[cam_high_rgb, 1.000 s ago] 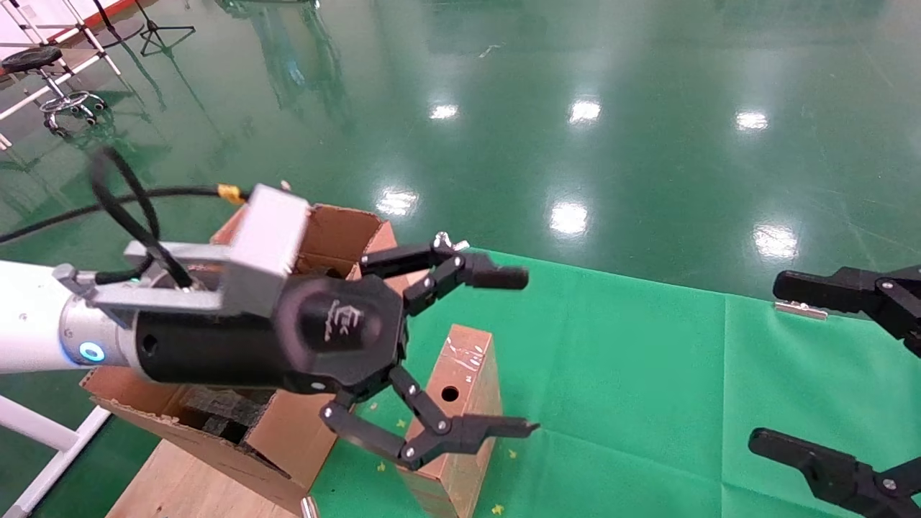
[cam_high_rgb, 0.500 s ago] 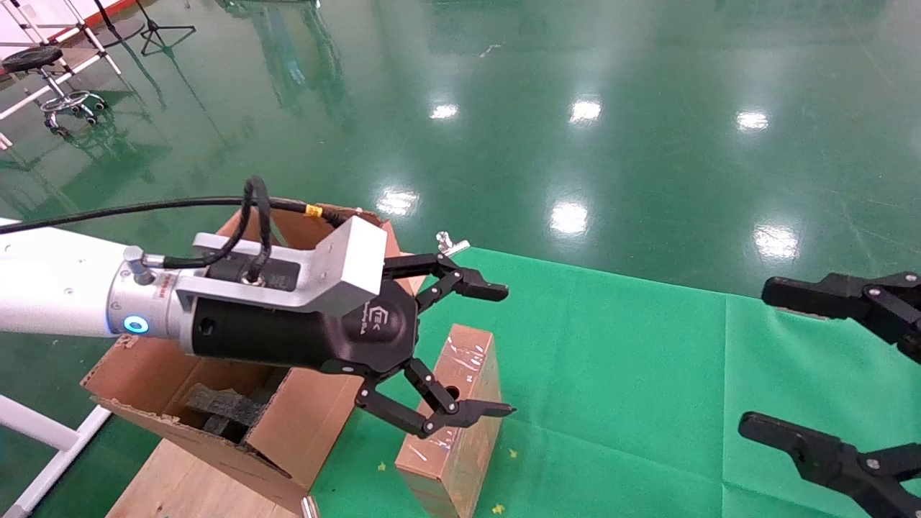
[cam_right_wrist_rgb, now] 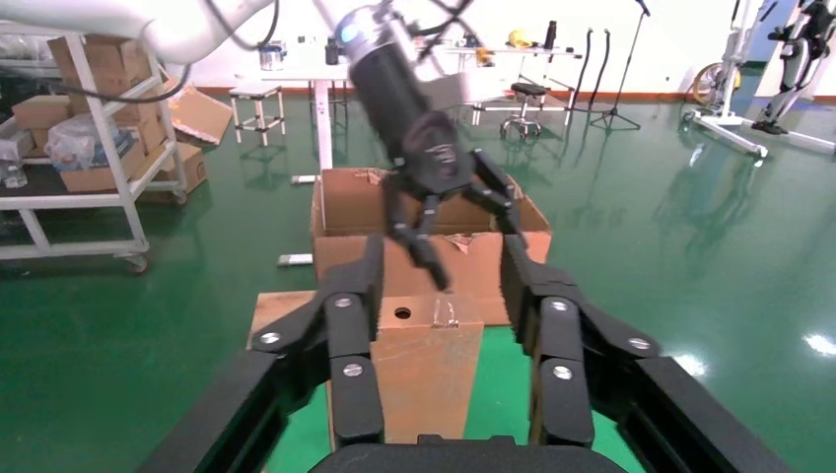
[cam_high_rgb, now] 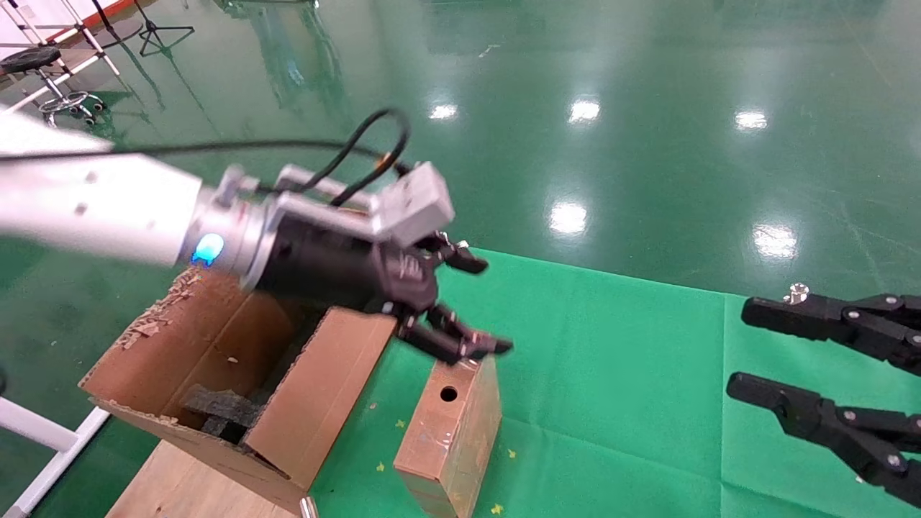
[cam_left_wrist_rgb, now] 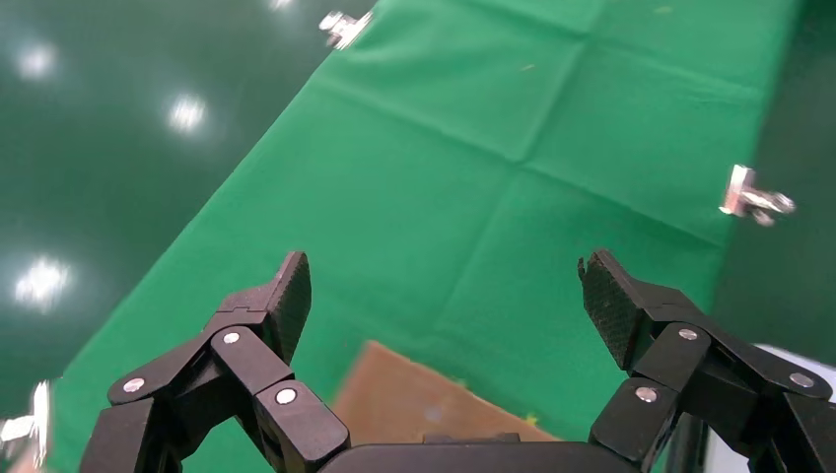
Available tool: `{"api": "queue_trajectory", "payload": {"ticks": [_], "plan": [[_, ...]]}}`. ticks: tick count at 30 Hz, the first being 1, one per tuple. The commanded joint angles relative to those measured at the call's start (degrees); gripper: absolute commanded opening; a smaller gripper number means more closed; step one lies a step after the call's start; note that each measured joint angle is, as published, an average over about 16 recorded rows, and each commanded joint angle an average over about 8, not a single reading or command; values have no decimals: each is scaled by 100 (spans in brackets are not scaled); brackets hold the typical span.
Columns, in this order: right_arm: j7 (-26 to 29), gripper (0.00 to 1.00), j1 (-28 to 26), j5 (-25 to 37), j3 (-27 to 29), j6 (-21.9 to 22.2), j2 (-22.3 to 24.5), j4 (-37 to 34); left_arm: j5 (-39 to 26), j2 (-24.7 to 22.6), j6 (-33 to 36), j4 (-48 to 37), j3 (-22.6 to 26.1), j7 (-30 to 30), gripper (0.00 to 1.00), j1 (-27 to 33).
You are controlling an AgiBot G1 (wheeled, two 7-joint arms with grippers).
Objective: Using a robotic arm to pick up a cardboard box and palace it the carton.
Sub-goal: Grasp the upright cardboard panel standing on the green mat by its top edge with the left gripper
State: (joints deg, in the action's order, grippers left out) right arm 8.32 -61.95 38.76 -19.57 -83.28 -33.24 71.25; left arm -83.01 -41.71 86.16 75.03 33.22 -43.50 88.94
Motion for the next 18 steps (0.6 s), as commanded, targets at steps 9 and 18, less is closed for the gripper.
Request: {"api": "queue_trajectory", "payload": {"ticks": [9, 18], "plan": [[0, 0, 0, 0, 0, 0, 0, 0, -1223, -1019, 531, -604, 1515, -2844, 100, 1699], [0, 0, 0, 0, 0, 0, 0, 0, -414, -1344, 550, -684, 3727, -4535, 100, 2644]]}}
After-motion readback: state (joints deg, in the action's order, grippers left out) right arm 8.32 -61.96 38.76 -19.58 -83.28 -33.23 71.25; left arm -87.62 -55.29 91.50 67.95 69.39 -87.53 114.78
